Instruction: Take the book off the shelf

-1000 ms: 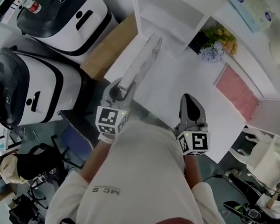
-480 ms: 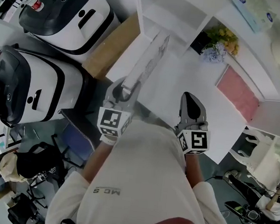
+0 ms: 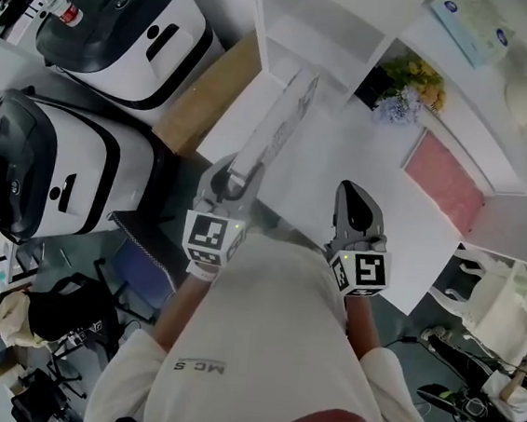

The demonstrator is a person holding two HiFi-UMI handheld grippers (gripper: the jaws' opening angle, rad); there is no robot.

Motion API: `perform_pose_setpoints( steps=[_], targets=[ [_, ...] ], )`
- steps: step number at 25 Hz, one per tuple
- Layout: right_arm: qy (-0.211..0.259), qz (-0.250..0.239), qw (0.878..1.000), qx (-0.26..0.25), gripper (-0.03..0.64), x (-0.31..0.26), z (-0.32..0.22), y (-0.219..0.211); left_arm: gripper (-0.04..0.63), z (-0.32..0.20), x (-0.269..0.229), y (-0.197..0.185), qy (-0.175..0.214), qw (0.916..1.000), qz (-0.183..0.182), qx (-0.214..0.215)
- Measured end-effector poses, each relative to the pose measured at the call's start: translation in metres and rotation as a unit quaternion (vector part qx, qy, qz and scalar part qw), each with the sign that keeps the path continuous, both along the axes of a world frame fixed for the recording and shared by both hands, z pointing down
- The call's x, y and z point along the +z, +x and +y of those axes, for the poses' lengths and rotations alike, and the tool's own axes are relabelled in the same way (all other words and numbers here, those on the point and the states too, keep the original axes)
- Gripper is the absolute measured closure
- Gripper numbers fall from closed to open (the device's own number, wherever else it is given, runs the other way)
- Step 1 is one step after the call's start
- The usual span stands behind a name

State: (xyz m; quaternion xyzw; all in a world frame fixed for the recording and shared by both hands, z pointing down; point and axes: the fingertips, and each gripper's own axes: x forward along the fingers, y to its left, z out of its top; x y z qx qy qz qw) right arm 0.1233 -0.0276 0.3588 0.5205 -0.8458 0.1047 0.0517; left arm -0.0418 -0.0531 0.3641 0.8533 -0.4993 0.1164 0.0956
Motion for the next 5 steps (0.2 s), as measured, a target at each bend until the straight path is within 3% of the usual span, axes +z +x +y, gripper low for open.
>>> perform_pose_setpoints(
  steps=[5],
  targets=[
    [-0.003,0.001,1.000,0.000,0.617,0.0007,0.0011,0.0045,0.431,0.0031,0.0030,0.0038,-0.005,1.0000,-0.002,0.000]
  ],
)
